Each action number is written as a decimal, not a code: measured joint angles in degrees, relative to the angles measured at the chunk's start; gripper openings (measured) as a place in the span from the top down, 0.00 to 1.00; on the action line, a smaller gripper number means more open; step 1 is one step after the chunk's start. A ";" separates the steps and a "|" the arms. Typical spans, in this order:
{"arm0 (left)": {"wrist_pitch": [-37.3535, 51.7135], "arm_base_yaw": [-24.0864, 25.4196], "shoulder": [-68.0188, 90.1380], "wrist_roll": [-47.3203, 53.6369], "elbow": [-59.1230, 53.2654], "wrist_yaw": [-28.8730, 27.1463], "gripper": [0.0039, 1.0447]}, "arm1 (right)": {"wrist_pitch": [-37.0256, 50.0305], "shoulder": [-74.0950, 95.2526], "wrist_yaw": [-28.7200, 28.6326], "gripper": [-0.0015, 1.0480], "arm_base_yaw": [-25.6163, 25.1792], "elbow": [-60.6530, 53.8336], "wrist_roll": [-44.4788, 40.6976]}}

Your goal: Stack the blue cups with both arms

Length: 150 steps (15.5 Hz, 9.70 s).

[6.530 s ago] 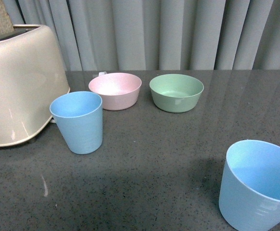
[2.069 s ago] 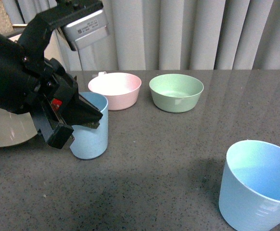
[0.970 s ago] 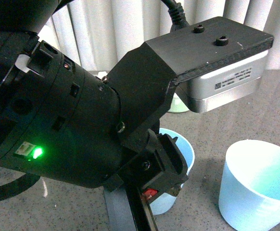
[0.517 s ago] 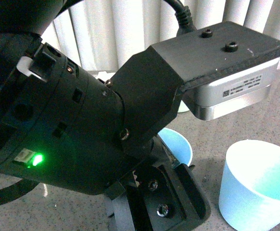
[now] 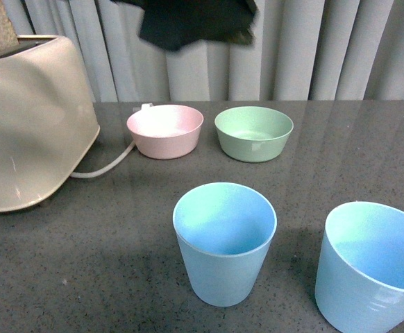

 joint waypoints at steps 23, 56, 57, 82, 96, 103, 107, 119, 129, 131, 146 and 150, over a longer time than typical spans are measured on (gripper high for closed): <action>18.29 22.53 -57.13 -17.68 -54.31 -20.79 0.99 | 0.00 0.00 -0.02 0.06 0.00 0.00 0.00; -0.11 22.53 -79.62 -17.73 -58.10 -20.79 0.06 | -0.22 0.04 -0.11 0.06 -0.02 0.00 0.00; -0.11 22.53 -79.62 -17.73 -58.10 -20.79 0.06 | -0.98 0.17 -0.57 0.06 -0.15 0.11 0.33; -0.11 22.53 -79.62 -17.73 -58.10 -20.79 0.06 | -4.46 73.61 3.91 0.06 17.68 35.39 6.19; -0.11 22.53 -79.62 -17.73 -58.10 -20.79 0.06 | -10.64 69.51 -0.76 0.98 16.52 38.56 10.60; -0.11 22.53 -79.62 -17.73 -58.10 -20.79 0.06 | -10.93 58.45 -7.17 0.98 15.37 47.34 9.73; -0.11 22.53 -79.62 -17.73 -58.10 -20.79 0.06 | -13.00 57.46 -8.31 0.98 21.38 50.58 8.55; -0.11 22.53 -79.62 -17.73 -58.10 -20.76 0.06 | -9.70 71.41 -5.73 0.98 31.52 49.90 7.78; -0.11 22.53 -79.62 -17.73 -58.10 -20.79 0.06 | -12.11 73.99 -2.67 0.84 31.52 49.11 7.78; -0.11 22.53 -79.62 -17.73 -58.10 -20.79 0.06 | -12.13 73.96 -3.80 0.64 31.52 49.27 8.31; -0.11 22.53 -79.62 -17.73 -58.10 -20.79 0.06 | 13.33 28.28 0.96 0.65 -0.35 14.23 1.49; -0.13 22.53 -79.62 -17.73 -58.10 -20.79 0.06 | 14.25 23.43 0.00 0.98 0.00 9.01 0.37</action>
